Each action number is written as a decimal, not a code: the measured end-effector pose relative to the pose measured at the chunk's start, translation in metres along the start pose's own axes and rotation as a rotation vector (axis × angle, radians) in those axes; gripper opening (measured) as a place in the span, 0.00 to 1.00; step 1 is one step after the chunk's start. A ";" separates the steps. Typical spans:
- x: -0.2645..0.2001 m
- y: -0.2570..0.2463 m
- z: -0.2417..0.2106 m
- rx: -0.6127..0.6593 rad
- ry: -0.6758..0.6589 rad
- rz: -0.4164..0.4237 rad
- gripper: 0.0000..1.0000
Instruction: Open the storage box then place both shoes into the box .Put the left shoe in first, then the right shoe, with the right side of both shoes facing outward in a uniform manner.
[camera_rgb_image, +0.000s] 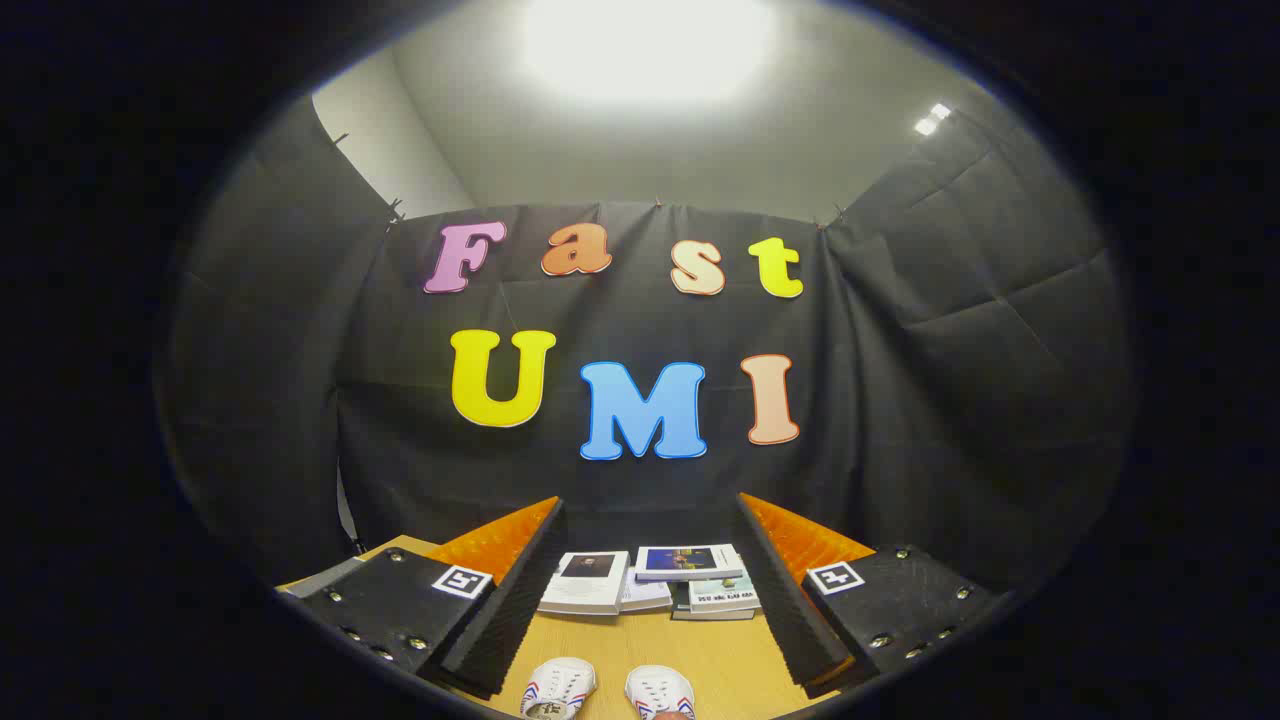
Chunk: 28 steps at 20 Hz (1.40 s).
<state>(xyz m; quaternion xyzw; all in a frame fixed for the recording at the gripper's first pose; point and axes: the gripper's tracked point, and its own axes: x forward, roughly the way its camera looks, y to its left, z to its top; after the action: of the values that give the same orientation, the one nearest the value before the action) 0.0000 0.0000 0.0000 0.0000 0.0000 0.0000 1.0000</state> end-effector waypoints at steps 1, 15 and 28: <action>0.000 0.002 0.000 0.003 0.003 0.004 0.99; 0.000 0.011 -0.006 0.016 0.023 0.014 0.99; -0.002 0.040 -0.037 0.183 0.102 0.109 0.99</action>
<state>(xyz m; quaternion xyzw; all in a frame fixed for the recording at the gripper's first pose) -0.0019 0.0400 -0.0367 0.0914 0.0507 0.0543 0.9930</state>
